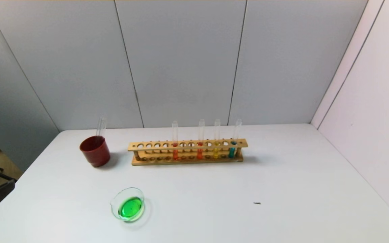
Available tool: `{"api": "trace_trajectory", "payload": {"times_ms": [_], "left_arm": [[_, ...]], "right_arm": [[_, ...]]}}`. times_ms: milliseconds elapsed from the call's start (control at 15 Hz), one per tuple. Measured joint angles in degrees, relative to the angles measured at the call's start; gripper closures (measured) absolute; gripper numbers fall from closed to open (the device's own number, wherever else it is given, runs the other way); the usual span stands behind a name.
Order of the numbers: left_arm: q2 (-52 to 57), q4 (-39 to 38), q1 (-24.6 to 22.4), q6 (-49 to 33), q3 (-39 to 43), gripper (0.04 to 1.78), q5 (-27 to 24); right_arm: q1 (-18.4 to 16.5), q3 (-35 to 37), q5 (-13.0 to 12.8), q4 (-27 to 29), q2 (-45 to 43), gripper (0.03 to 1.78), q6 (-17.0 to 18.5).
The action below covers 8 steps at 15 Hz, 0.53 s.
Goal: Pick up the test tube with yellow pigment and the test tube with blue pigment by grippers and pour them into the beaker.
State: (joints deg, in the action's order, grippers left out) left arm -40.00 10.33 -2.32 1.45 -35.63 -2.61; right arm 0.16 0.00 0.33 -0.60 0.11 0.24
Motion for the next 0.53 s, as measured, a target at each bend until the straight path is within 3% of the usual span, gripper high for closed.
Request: {"api": "trace_trajectory", "payload": {"times_ms": [533], "left_arm": [[25.28, 4.13, 0.34, -0.02, 16.4, 0.07, 1.21]], "right_arm": [[-0.02, 0.0, 0.0, 0.0, 0.0, 0.07, 0.02]]}}
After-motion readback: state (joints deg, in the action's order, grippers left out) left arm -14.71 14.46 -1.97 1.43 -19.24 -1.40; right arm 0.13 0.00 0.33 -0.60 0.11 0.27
